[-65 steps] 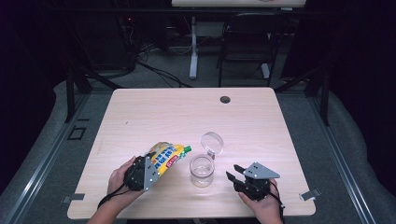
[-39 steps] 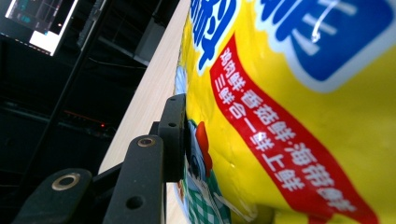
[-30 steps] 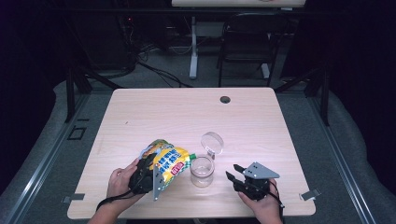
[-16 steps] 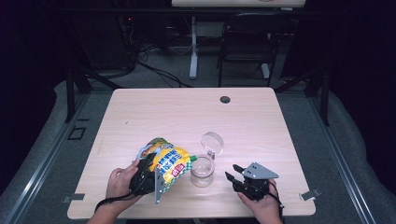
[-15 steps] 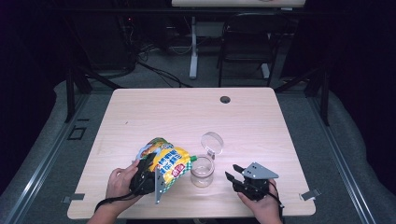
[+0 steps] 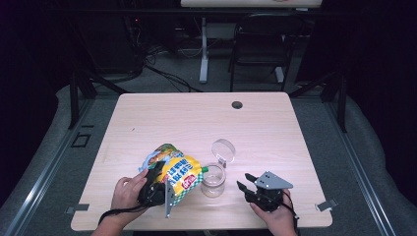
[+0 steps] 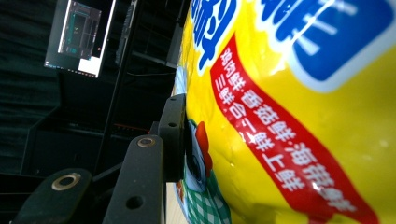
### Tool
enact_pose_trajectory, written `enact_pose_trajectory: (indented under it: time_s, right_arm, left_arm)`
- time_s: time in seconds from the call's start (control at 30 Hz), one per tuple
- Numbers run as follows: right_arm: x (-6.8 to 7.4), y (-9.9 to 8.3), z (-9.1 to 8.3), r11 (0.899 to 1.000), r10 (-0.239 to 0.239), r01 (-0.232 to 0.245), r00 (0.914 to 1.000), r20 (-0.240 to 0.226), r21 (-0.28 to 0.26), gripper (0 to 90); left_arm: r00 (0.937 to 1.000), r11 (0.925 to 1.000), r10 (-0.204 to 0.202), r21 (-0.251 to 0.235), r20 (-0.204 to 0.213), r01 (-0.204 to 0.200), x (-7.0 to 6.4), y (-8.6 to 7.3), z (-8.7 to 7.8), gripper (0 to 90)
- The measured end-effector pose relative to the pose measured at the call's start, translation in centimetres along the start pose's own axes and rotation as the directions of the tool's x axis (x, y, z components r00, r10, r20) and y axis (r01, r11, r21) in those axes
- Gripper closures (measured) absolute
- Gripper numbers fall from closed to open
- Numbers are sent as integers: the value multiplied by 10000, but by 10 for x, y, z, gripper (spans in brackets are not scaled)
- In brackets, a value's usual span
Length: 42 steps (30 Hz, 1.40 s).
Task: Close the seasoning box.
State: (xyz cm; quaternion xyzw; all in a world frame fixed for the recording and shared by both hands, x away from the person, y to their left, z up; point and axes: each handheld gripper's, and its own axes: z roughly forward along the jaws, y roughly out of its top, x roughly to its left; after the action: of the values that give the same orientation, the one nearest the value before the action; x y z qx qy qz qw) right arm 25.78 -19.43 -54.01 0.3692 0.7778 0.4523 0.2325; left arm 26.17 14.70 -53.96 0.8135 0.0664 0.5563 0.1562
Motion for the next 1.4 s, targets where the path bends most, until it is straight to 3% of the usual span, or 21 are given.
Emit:
enact_pose_trajectory:
  time_s: [0.47,1.03,1.4]
  right_arm:
    - [1,1,-1,10000,-65,64,10000,-44,-21,582]
    - [5,4,-3,9998,-159,157,9998,-114,-155,584]
    - [9,8,-6,9988,-428,426,9990,-106,-234,585]
  left_arm:
    - [9980,9980,624,143,-80,-623,-3,3,3,650]
    - [9901,9903,1376,227,-270,-1370,-5,10,4,650]
    - [9885,9890,1458,310,-410,-1446,-3,9,4,650]
